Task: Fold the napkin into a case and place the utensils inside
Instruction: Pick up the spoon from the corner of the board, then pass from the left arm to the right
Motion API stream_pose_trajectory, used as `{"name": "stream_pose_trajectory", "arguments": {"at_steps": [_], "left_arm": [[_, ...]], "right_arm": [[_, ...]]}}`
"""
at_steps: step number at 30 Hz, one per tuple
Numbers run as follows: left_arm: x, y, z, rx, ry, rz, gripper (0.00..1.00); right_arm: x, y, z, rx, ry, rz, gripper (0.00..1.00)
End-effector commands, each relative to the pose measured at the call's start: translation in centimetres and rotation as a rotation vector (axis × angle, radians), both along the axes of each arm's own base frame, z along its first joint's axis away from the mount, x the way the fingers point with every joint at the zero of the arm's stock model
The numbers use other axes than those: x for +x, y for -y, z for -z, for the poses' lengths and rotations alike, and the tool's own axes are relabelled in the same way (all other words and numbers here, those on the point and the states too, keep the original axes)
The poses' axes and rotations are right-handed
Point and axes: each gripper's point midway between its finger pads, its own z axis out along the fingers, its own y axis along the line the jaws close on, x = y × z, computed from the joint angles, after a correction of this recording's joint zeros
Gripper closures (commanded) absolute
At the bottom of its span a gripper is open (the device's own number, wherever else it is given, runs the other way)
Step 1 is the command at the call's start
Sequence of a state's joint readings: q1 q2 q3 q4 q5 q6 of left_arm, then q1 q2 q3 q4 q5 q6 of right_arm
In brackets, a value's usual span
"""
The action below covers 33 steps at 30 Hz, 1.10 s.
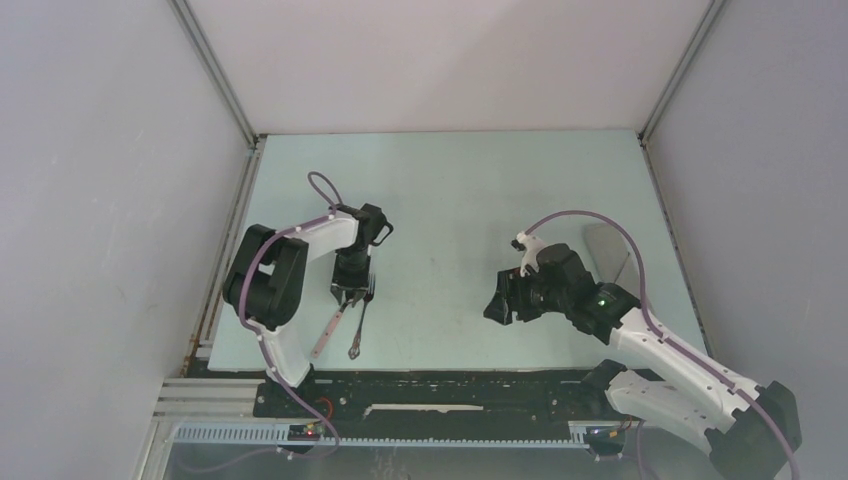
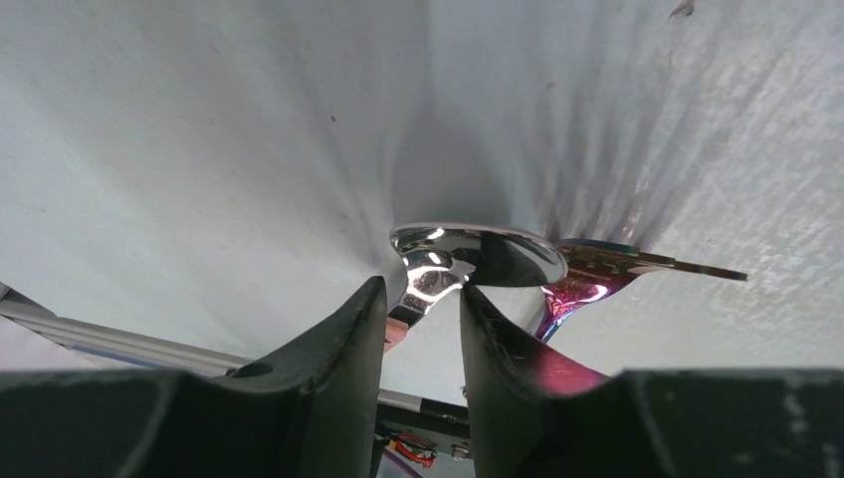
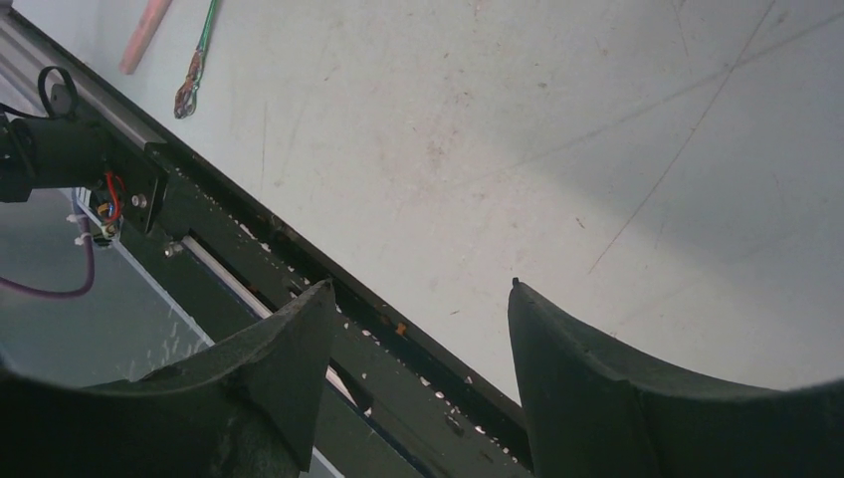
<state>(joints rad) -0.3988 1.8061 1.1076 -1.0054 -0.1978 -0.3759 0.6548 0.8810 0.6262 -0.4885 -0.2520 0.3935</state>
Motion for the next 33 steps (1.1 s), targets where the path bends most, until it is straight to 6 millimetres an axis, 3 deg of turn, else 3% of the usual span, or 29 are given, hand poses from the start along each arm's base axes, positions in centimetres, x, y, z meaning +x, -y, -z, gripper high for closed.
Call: {"name": "stream_pose_trajectory", "arguments": {"at_steps": [1,3,7,11,16,21,25,29,33], "left_arm": [[-0.1,-0.2,0.7,-0.004,-0.015,0.014,0.63],[-0.2,-0.3,0.9,-0.003,-0.017,0.008,0.72],[-0.1,-0.4,1.1,-0.010,-0.010,0.010,0.75],[0.6,-1.0,0.2,0.025,0.028,0.016,0.84],[2.0,-1.7,-4.4,0.049,0.150,-0.021,0.99],[2.4,-0.6,-9.4,-0.036,0.284,-0.135,1.00],[2.4,3.1,-12.0,-0.244,0.384,-0.255,1.00],[2.5,9.6,-14.6,-0.520,0.481,-0.309,1.00],[1.7,14.5,-15.4,-0.688,0.476,-0.338,1.00]], "right_arm": [[0.3,-0.6,-0.3,0.025,0.027,-0.031,0.29],[0.3,-0.6,-0.2,0.021,0.023,-0.028,0.29],[0.5,-0.8,-0.1,0.027,0.018,-0.020,0.29],[0.7,-1.2,0.1,0.032,0.001,-0.016,0.29],[1.5,-2.0,0.4,0.050,-0.012,0.016,0.28],[2.3,-4.3,-0.4,0.115,-0.042,0.009,0.29],[2.0,-8.3,-2.1,0.203,-0.059,-0.113,0.31],[1.1,-13.6,-4.3,0.350,-0.086,-0.272,0.32],[1.1,-16.7,-4.8,0.403,-0.098,-0.339,0.32]]}}
